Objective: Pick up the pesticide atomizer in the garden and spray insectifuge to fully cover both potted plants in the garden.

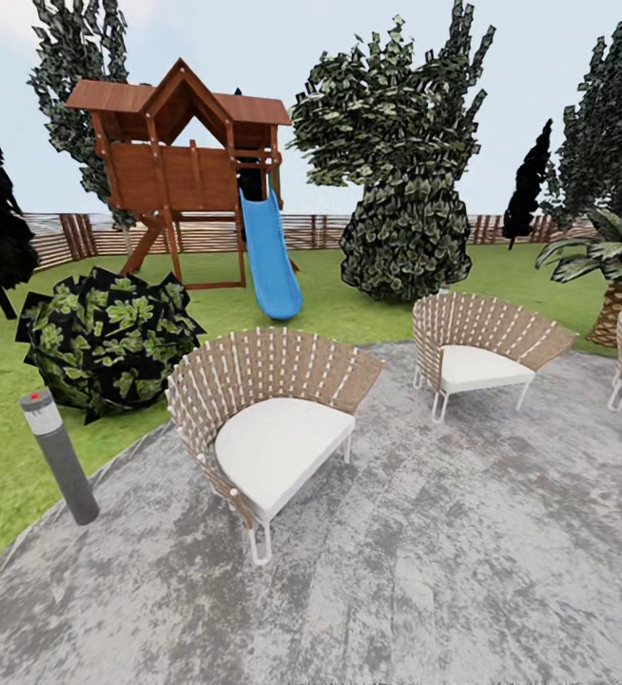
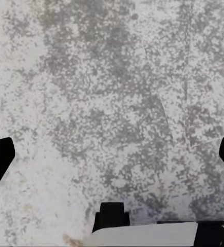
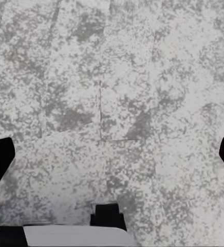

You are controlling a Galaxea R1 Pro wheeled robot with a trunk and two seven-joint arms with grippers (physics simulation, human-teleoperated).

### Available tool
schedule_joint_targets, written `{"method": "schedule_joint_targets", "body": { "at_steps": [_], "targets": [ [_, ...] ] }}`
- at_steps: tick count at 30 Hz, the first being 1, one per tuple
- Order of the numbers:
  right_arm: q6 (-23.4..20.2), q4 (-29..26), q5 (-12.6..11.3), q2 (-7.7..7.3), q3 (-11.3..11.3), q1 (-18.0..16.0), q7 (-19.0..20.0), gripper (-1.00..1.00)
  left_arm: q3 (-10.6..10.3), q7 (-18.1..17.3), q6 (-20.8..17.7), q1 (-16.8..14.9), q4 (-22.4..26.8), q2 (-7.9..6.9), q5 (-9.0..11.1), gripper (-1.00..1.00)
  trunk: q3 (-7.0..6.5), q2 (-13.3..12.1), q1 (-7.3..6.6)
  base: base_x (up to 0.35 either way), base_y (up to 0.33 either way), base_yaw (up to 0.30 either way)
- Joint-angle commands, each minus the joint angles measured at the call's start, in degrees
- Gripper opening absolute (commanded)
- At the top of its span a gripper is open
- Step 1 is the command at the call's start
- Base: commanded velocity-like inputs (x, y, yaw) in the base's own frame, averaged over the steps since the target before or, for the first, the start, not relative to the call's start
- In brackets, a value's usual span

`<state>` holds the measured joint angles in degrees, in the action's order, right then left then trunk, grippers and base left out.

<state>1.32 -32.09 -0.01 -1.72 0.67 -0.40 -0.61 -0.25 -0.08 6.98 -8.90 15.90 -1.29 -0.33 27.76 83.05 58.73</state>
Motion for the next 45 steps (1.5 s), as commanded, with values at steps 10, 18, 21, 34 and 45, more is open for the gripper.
{"method": "schedule_joint_targets", "body": {
  "at_steps": [10,18,21,34,45],
  "targets": [
    [5.16,-5.02,-0.11,0.08,0.18,-0.04,0.25,1.0,-0.26,-0.08,0.49,-4.47,0.01,0.14,0.01,1.0,0.58,0.03,-0.01,0.0,0.0,-0.238],
    [5.36,-3.6,-0.08,0.06,0.21,-0.04,0.26,1.0,0.03,-0.69,0.89,-3.79,-0.13,-0.2,0.25,1.0,0.92,0.03,-0.01,0.0,0.0,-0.273],
    [5.36,-3.37,-0.08,0.05,0.14,-0.04,0.16,1.0,0.13,-0.69,3.96,-3.68,-0.49,-0.57,0.01,1.0,1.07,0.03,-0.01,0.0,0.0,-0.272],
    [5.45,-2.45,-0.08,0.14,0.12,-0.04,0.0,1.0,-0.01,-0.62,9.44,-3.76,-1.03,-0.73,-0.38,1.0,1.71,0.03,-0.01,0.0,-0.067,-0.271],
    [5.43,-2.37,0.01,0.39,-0.03,-0.04,0.0,1.0,-0.17,-0.54,9.54,-3.76,-1.05,-0.67,-0.38,1.0,2.14,0.03,-0.01,0.0,-0.265,-0.211]
  ]
}}
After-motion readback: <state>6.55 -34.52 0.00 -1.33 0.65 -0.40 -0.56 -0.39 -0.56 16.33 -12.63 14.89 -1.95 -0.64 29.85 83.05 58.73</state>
